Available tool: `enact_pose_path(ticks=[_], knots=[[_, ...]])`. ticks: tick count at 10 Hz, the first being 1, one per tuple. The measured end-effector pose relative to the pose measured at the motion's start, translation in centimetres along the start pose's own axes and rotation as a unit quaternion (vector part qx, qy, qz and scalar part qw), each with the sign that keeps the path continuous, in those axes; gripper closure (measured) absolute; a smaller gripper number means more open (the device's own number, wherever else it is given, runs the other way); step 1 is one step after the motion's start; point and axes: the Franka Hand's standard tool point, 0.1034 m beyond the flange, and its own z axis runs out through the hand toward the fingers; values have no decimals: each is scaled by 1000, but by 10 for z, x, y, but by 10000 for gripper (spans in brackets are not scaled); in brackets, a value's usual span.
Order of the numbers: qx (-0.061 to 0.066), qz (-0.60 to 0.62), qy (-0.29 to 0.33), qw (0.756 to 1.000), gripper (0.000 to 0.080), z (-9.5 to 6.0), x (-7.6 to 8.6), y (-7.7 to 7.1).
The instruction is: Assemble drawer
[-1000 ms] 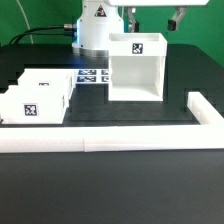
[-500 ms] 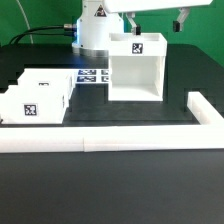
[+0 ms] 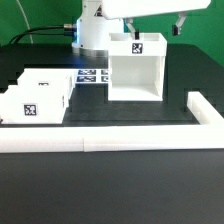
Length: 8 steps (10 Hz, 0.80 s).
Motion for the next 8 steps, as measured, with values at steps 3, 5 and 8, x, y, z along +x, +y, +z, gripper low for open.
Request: enact_pose_path(ticks=[3,5,8], knots=[[-6,-2,0,1000,149,16,-16,-5],[-8,3,1,1000,149,20,-17,-9],[-7,3,0,1000,532,20,-17,-8]])
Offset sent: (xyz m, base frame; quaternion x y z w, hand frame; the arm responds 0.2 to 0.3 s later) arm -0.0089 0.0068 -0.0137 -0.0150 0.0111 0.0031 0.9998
